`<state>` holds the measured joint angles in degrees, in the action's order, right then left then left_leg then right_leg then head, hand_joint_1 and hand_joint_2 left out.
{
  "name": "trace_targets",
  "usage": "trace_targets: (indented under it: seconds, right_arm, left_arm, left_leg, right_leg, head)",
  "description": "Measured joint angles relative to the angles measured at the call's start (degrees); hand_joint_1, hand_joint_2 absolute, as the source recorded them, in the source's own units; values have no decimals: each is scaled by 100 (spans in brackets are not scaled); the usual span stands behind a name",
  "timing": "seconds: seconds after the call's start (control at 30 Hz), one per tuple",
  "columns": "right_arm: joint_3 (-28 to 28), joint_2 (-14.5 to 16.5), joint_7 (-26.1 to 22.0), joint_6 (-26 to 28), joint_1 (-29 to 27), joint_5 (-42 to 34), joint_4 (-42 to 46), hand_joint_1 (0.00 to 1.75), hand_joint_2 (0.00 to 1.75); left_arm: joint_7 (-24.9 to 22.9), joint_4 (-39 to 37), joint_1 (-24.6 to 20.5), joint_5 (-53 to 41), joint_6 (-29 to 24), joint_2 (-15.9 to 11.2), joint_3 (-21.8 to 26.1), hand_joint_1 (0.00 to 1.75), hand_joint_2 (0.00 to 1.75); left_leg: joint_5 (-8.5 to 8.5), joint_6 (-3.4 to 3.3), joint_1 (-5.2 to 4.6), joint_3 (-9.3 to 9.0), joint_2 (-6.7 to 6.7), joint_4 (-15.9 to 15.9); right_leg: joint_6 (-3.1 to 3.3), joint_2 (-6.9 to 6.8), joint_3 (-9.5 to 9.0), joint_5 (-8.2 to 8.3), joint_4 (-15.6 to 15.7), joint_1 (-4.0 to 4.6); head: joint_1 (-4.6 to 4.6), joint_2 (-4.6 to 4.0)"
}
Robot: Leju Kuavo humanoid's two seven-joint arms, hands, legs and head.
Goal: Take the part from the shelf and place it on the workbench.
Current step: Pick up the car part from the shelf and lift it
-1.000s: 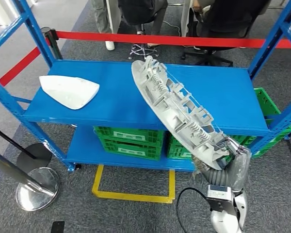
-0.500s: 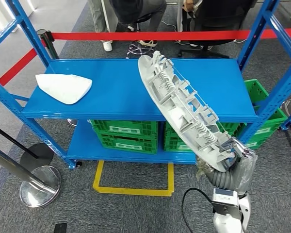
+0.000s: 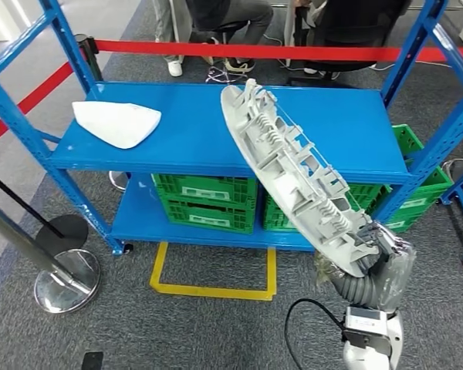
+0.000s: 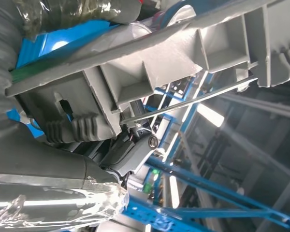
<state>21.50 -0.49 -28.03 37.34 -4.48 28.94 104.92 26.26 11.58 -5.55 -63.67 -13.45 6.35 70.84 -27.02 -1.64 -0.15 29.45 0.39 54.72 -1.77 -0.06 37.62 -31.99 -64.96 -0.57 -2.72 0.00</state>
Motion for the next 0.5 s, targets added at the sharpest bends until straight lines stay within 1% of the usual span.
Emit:
trace_targets:
  seconds: [0.03, 0.07, 0.1, 0.13, 0.17, 0.2, 0.23, 0.27, 0.3, 0.33, 0.37, 0.4, 0.43, 0.47, 0.5]
  right_arm:
    - [1, -6, -3, -5, -6, -3, 1, 175, 175]
    - [1, -14, -3, -9, -18, -6, 2, 175, 175]
    - [1, -21, -2, -11, -32, -9, 2, 175, 175]
    - [1, -27, -1, -15, -44, -11, 2, 175, 175]
    - [1, -32, 0, -18, -52, -14, 3, 175, 175]
    - [1, -33, 1, -21, -54, -14, 4, 175, 175]
    - [1, -32, 0, -25, -53, -14, 8, 175, 175]
    - [1, -33, 0, -26, -54, -16, 11, 175, 175]
    - [-1, -33, 1, -28, -58, -16, 14, 175, 175]
    - [-2, -33, 2, -30, -65, -17, 16, 175, 175]
    - [-3, -34, 3, -31, -71, -18, 17, 175, 175]
    - [-4, -34, 4, -31, -71, -17, 17, 175, 175]
    - [-5, -34, 4, -31, -70, -18, 21, 175, 175]
    - [-7, -34, 4, -31, -69, -18, 27, 175, 175]
    - [-10, -34, 3, -29, -69, -19, 33, 175, 175]
  left_arm:
    - [-1, 0, -1, 0, 0, 0, 0, 0, 175]
    - [-2, 0, 0, 0, 0, 3, 0, 0, 175]
    - [-3, 0, 2, -1, 1, 7, 0, 0, 175]
    - [-4, 0, 3, -1, 1, 13, 0, 0, 175]
    - [-7, 0, 4, -2, 2, 19, 0, 0, 175]
    - [-8, 1, 4, -2, 2, 22, 0, 0, 175]
    - [-9, 2, 3, -2, 3, 21, 0, 0, 175]
    - [-10, 3, 2, -2, 3, 18, 0, 0, 175]
    - [-10, 4, 3, -2, 3, 14, 0, 0, 175]
    - [-10, 4, 6, -2, 3, 11, 0, 0, 175]
    - [-10, 4, 12, -2, 3, 7, 0, 0, 175]
    - [-10, 4, 18, -2, 3, 1, 0, 0, 175]
    - [-11, 4, 24, -2, 3, -3, 0, 0, 175]
    - [-13, 4, 28, -4, 4, -5, 0, 0, 175]
    - [-14, 4, 30, -6, 5, -2, 0, 0, 175]
  left_leg:
    - [48, -9, -2, 72, 3, 7]
    - [98, -6, -4, 146, 5, 15]
    - [146, 2, -3, 220, 6, 25]
    - [191, 17, 2, 292, 6, 41]
    - [228, 38, 10, 361, 6, 67]
    - [257, 63, 15, 425, 4, 105]
    - [278, 91, 11, 487, 1, 153]
    - [304, 121, 2, 535, -2, 198]
    - [335, 147, -9, 572, -6, 233]
    - [371, 173, -17, 601, -8, 253]
    - [404, 197, -17, 621, -10, 261]
    - [377, 223, -11, 656, -14, 287]
    - [260, 254, -4, 711, -18, 379]
    - [56, 285, 5, 793, -22, 576]
    - [-217, 315, 15, 901, -24, 895]
  right_leg:
    - [-23, 0, 105, -237, -380, -6]
    - [-45, -1, 168, -375, -698, -12]
    - [-64, -2, 153, -382, -850, -16]
    - [-79, -3, 36, -275, -795, -23]
    - [-92, -4, -186, -105, -529, -34]
    - [-108, -6, -461, 18, -127, -48]
    - [-116, -2, -741, 73, 283, -52]
    - [-107, 3, -936, 71, 589, -53]
    - [-90, 9, -1031, 29, 754, -47]
    - [-55, 15, -1048, 19, 791, -34]
    - [-7, 11, -987, 39, 780, -39]
    - [47, 6, -941, 72, 773, -44]
    - [112, -1, -889, 116, 769, -50]
    - [171, -9, -828, 168, 771, -57]
    - [214, -14, -780, 219, 767, -53]
  head:
    - [9, 0]
    - [9, 0]
    - [9, 0]
    - [10, 0]
    - [9, 0]
    - [10, 0]
    - [13, 0]
    - [12, 0]
    - [15, 0]
    - [14, 0]
    - [14, 0]
    - [14, 0]
    - [2, 0]
    - [-8, 0]
    - [-23, 0]
